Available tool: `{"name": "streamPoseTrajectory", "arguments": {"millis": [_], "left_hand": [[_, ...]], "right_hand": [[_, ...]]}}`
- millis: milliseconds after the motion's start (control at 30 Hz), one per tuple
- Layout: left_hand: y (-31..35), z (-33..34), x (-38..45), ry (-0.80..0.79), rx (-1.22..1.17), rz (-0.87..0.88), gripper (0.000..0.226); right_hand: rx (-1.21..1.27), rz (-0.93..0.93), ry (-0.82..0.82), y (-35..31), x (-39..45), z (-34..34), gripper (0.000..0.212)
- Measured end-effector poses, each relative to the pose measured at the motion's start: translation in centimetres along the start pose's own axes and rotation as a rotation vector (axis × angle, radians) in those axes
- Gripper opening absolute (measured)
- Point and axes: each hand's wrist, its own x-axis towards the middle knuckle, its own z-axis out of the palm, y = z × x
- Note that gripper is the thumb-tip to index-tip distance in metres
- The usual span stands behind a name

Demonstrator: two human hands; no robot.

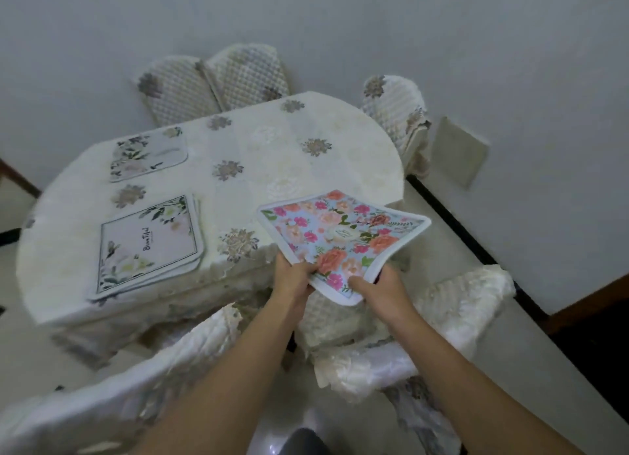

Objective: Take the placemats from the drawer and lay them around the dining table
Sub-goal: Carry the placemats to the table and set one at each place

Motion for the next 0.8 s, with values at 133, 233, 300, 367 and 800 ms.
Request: {"name": "streamPoseTrajectory", "arguments": {"millis": [133,233,300,367,800], "left_hand": [[1.8,-2.5,1.0,0.106,-0.046,0.057,0.056],[3.4,-4.1,1.9,0.16,-0.006,0.068,0.054],[4.2,-5.1,3.0,0.174,0.012,0.055,0.055],[4.8,-6.1,4.4,0.186,0.025,0.032,0.056],[7.0,-8.0,15.1,0.15,0.004,-0.16,0.044]], "right_hand": [[0.048,0.071,-0.065,-0.6,1.8,2.0,0.033],[0.115,0.09,-0.024,-1.5,3.7,3.1,0.033],[0.168,0.094,0.016,-2.0,5.4,3.4,0.035],[0.216,0.117,0.084,-2.4,7.2,3.4,0.042],[0.196,0.203,0.355,-1.7,16.9,3.0,0.027]]}}
